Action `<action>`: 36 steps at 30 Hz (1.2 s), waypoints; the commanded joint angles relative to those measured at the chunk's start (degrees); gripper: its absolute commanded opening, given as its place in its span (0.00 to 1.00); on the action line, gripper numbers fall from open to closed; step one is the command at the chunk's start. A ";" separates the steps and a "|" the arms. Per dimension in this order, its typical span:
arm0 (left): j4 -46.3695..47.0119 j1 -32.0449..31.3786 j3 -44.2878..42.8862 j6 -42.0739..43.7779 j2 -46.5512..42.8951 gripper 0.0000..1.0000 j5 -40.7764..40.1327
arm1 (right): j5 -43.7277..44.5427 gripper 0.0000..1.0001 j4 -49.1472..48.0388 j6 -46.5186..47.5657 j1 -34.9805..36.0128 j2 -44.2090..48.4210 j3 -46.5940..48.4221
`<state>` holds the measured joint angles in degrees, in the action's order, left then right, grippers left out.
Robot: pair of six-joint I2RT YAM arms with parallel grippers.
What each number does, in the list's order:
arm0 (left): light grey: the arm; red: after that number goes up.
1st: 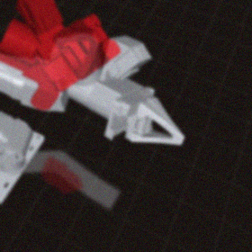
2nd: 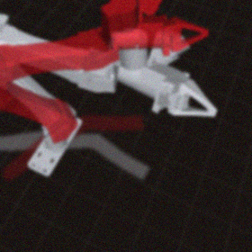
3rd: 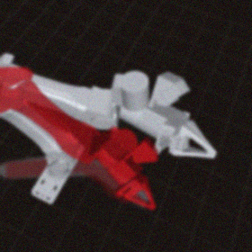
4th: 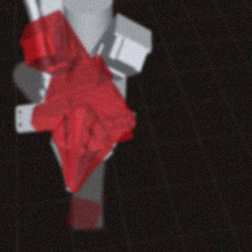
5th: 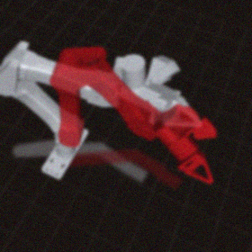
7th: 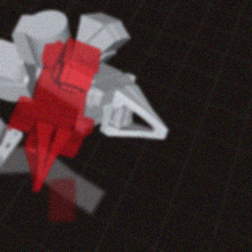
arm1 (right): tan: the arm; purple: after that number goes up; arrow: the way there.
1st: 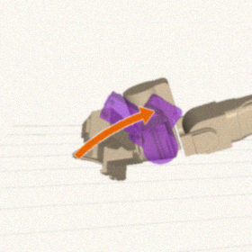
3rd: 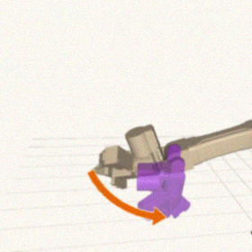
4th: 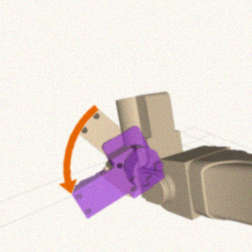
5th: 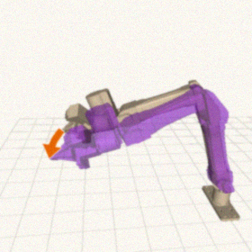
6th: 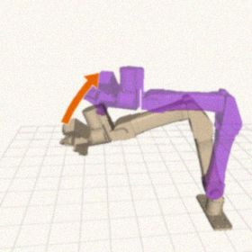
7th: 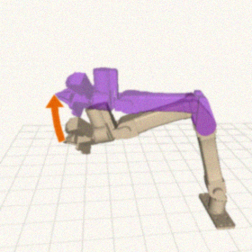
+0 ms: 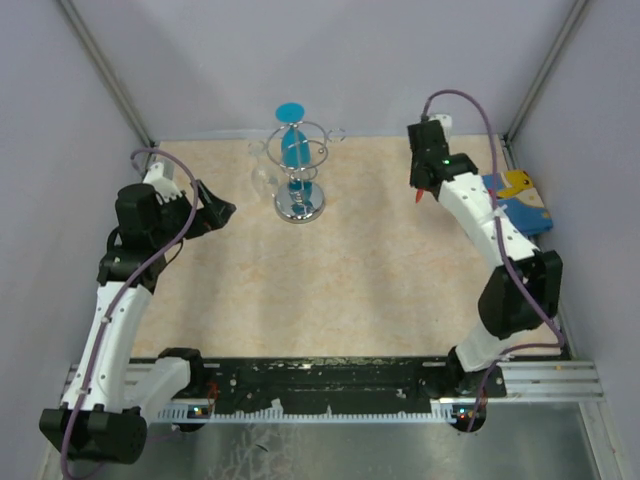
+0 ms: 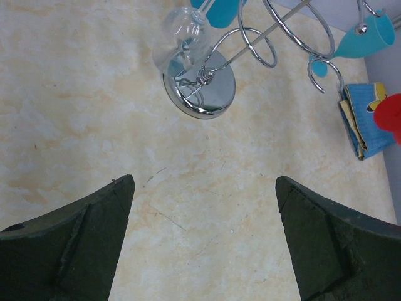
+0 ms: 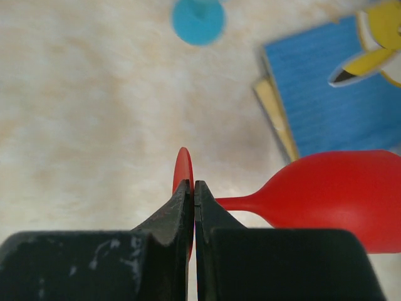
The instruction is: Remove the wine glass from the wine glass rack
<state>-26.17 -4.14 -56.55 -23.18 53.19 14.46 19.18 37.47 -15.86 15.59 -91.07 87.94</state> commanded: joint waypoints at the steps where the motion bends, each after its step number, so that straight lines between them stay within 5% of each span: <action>1: -0.49 -0.09 -1.01 -0.04 -1.57 1.00 0.60 | 32.27 0.00 6.25 5.47 3.92 -7.09 -2.61; 10: -0.09 -0.12 -0.33 -0.08 -1.31 1.00 1.66 | 53.15 0.00 1.65 8.04 7.77 -22.18 -3.09; 36: 1.05 -0.11 0.87 0.72 0.14 1.00 1.38 | 54.22 0.00 -46.08 49.40 8.71 -42.06 -3.87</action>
<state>-25.93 -4.14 -56.10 -23.11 53.25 15.68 72.44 0.45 25.39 23.83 -130.54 82.89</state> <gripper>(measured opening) 0.998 0.009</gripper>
